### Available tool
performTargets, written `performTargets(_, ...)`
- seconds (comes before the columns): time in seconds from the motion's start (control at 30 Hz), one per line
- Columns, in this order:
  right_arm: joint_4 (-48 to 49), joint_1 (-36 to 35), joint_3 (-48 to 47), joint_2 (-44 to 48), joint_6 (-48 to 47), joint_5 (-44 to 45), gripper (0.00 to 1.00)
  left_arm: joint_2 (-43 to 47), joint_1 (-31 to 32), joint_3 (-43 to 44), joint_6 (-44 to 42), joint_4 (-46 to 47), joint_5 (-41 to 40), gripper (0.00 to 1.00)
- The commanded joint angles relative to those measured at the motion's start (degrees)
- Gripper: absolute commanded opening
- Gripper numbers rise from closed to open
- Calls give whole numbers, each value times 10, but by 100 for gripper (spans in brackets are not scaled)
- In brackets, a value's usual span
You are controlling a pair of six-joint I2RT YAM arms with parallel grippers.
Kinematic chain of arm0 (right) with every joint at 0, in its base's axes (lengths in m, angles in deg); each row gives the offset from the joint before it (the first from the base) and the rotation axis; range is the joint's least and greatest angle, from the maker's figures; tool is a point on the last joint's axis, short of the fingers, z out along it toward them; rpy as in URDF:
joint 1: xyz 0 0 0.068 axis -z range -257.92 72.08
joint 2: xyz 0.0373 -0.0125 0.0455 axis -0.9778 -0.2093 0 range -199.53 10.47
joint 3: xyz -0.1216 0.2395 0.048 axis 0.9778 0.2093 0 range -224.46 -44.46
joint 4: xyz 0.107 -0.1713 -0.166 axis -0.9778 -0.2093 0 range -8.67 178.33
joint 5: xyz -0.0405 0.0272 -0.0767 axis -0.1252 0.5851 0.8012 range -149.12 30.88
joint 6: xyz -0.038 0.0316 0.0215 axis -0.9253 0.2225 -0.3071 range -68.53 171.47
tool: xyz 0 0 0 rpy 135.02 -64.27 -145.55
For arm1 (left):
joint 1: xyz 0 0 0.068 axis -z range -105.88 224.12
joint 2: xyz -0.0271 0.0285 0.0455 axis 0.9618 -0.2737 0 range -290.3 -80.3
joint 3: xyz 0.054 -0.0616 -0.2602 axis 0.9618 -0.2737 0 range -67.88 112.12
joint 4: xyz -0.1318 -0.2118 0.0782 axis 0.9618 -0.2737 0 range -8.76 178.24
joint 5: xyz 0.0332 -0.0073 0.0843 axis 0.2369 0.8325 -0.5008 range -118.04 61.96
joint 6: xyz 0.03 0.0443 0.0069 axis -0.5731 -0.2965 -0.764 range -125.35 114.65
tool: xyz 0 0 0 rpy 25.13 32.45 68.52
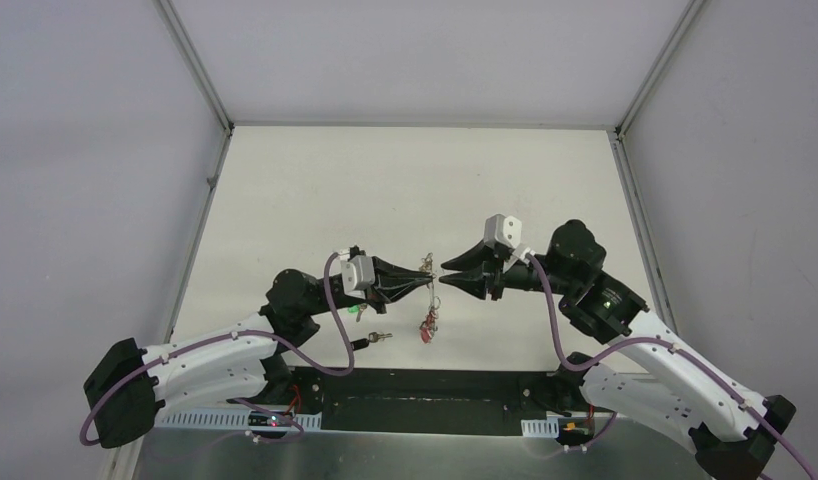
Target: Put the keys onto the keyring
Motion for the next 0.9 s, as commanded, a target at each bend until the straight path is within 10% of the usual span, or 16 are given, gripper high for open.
performTargets(0.0,55,-3,0,4,-14,-50,28,-8,7,-10,-4,161,52,0)
performTargets(0.6,89,-3,-1,-19,-13,-126,25,-7,7,-5,3,179,76,0)
performTargets(0.87,89,-4,-3,-30,-12,-132,0,-8,7,-3,6,175,77,0)
